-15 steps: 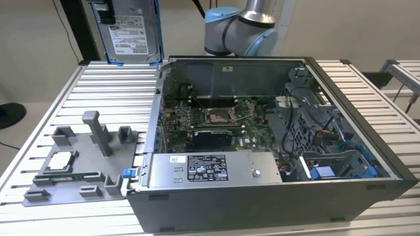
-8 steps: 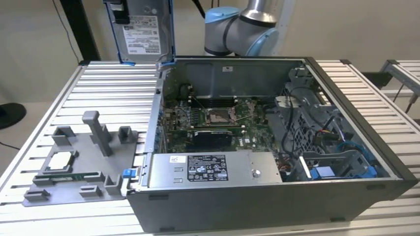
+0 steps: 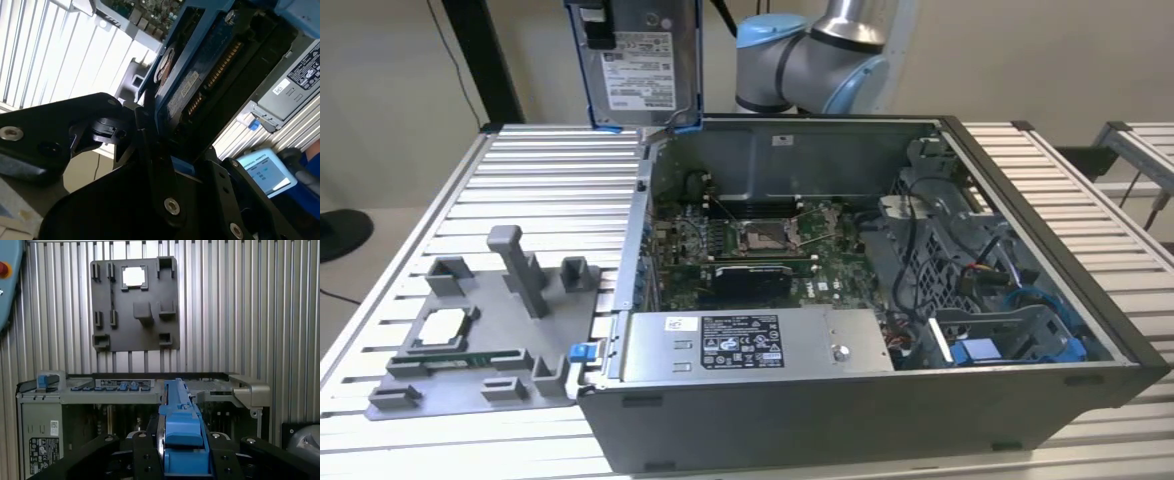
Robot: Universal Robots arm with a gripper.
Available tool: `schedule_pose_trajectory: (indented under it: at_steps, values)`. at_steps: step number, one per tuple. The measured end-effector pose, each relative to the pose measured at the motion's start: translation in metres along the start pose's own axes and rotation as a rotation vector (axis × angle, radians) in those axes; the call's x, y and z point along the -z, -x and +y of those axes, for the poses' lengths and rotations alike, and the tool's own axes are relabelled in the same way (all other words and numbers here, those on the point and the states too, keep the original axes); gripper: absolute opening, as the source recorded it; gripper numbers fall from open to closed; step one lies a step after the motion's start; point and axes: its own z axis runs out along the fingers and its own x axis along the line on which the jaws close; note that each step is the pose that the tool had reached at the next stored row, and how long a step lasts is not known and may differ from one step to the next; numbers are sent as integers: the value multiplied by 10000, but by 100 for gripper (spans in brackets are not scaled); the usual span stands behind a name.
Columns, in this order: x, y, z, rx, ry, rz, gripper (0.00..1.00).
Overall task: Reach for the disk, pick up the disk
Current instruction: 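Pick up the disk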
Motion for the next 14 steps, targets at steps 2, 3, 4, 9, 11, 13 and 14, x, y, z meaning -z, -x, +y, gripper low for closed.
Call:
schedule_pose_trajectory:
  at_steps: [2, 3, 4, 9, 11, 13, 14]
  values:
    - [1, 2, -67, 1, 0, 0, 0]
    - [2, 4, -100, 0, 0, 0, 0]
    - [3, 5, -136, 1, 0, 0, 0]
    - [7, 11, -310, 1, 0, 0, 0]
    - [8, 13, -384, 0, 0, 0, 0]
    - [10, 16, -459, 1, 0, -1, 0]
    - [10, 17, -494, 1, 0, -1, 0]
